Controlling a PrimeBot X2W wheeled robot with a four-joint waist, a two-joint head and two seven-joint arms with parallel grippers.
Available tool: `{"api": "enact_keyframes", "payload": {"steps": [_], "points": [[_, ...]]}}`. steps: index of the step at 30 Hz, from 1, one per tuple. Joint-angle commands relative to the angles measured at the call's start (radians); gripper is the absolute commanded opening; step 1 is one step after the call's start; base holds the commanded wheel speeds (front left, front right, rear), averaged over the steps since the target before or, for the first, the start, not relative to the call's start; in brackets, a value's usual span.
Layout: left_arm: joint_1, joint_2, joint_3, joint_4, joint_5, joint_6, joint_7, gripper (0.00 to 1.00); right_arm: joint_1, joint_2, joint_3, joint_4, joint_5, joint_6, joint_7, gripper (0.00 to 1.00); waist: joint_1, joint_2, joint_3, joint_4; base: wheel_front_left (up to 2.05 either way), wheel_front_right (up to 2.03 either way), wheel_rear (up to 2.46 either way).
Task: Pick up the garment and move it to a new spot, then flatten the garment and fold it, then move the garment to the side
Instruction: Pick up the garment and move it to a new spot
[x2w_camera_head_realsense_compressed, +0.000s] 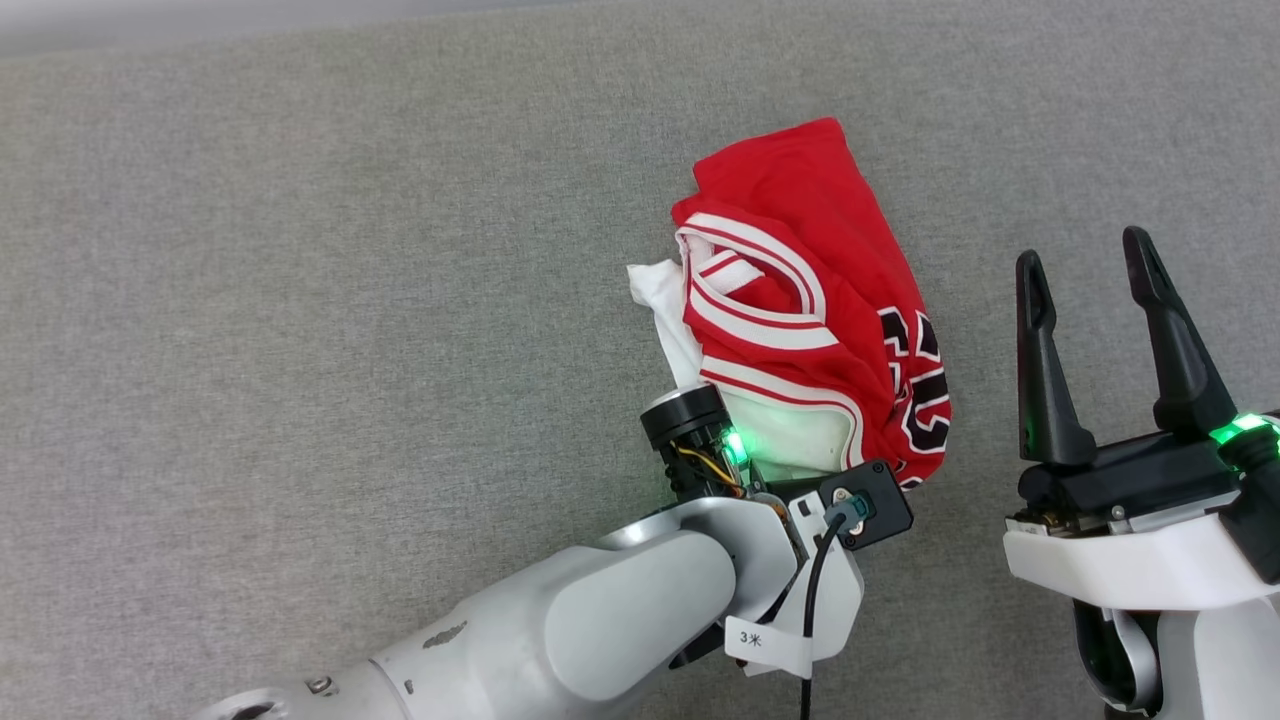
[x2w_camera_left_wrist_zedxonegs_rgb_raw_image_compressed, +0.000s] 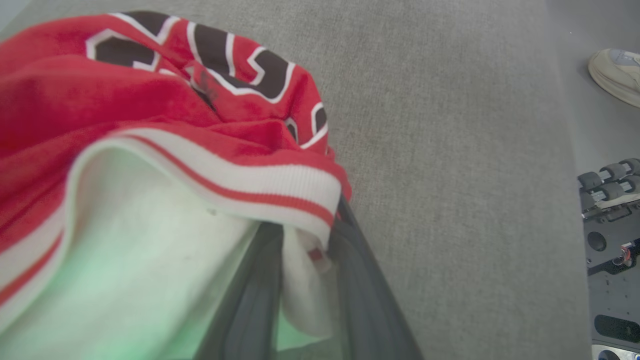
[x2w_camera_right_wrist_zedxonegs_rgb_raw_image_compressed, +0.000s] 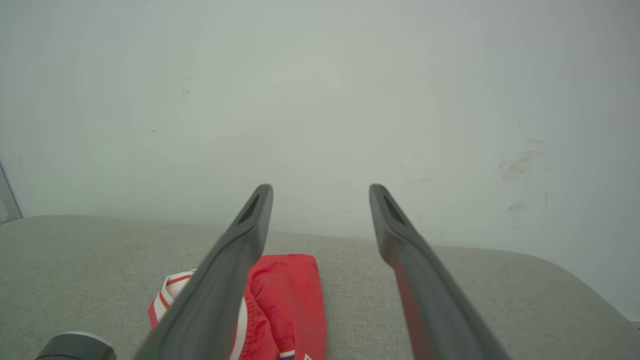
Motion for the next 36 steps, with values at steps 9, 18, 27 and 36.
{"api": "enact_keyframes", "payload": {"steps": [9, 18, 27, 36], "points": [[-0.036, -0.013, 0.03, 0.055, -0.035, 0.007, -0.21, 1.0, 0.048, 0.003, -0.022, 0.013, -0.009, -0.001, -0.002, 1.0, 0.0, 0.0, -0.07, 0.041, 0.0, 0.0, 0.0], [0.044, 0.045, 0.12, 0.001, -0.057, 0.135, -0.384, 1.0, 0.123, 0.003, -0.039, 0.03, -0.021, -0.001, -0.002, 1.0, 0.0, 0.0, -0.179, 0.114, 0.0, 0.0, 0.0], [0.178, 0.207, 0.287, -0.155, -0.066, 0.332, -0.473, 1.0, 0.166, 0.003, -0.048, 0.036, -0.036, -0.001, -0.002, 1.0, 0.0, 0.0, -0.254, 0.174, 0.0, 0.0, 0.0], [0.436, 0.318, 0.564, -0.372, 0.021, 0.523, -0.477, 1.0, 0.201, 0.003, -0.052, 0.051, -0.045, -0.001, -0.002, 1.0, 0.0, 0.0, -0.294, 0.185, 0.0, 0.0, 0.0]]}}
